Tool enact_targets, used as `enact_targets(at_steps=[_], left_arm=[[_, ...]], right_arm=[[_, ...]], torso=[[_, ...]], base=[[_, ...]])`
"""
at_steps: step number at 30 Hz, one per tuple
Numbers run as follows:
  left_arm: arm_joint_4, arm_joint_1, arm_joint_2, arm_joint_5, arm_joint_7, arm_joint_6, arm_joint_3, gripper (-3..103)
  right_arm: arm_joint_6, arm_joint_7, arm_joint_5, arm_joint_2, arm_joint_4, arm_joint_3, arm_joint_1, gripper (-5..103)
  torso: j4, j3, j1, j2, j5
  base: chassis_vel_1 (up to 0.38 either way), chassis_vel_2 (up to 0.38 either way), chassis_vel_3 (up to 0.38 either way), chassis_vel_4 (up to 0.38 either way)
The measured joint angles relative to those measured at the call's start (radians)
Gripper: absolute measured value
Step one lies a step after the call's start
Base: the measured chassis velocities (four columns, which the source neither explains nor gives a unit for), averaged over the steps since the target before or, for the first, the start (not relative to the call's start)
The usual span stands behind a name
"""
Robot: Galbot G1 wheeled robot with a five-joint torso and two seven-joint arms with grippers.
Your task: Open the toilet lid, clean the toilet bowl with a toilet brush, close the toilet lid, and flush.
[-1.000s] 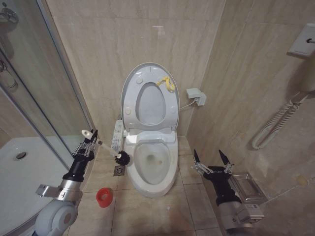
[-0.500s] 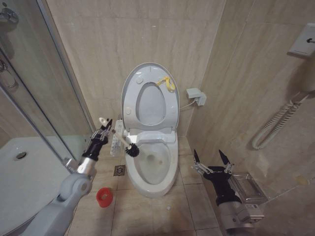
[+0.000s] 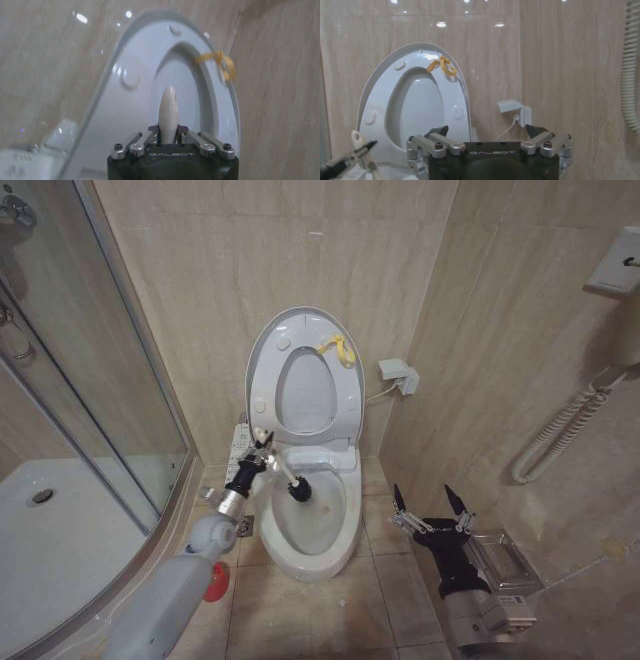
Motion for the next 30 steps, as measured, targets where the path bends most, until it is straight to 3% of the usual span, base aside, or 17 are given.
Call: enact_targets(at_steps=[9,13,23,30], left_arm=[[0.17,-0.053,-0.05,0.036,0.022,-0.062,0.056,21],[0.297,-0.085,-0.066,0.058,0.051,-0.116,0.076,21],[0.432,-0.065,-0.083,0.079,0.112,-0.151,0.09,21],[0.431,-0.045,-0.105,0.085,0.099,-0.171,0.058,21]], right_arm=[[0.0,0.0,0.0,0.0,0.0,0.0,0.0,100],[0.0,0.0,0.0,0.0,0.0,0.0,0.0,100],[0.0,0.0,0.0,0.0,0.0,0.0,0.0,100],[0.0,0.0,0.0,0.0,0.0,0.0,0.0,100]], torso=[[0.0002,0.0,0.0,0.0,-0.0001],[0.0001,0.0,0.0,0.0,-0.0001],[0.0003,0.0,0.0,0.0,-0.0004],[0.0002,0.0,0.0,0.0,-0.0002]], base=[[0.0,0.0,0.0,0.0],[0.0,0.0,0.0,0.0],[0.0,0.0,0.0,0.0],[0.0,0.0,0.0,0.0]])
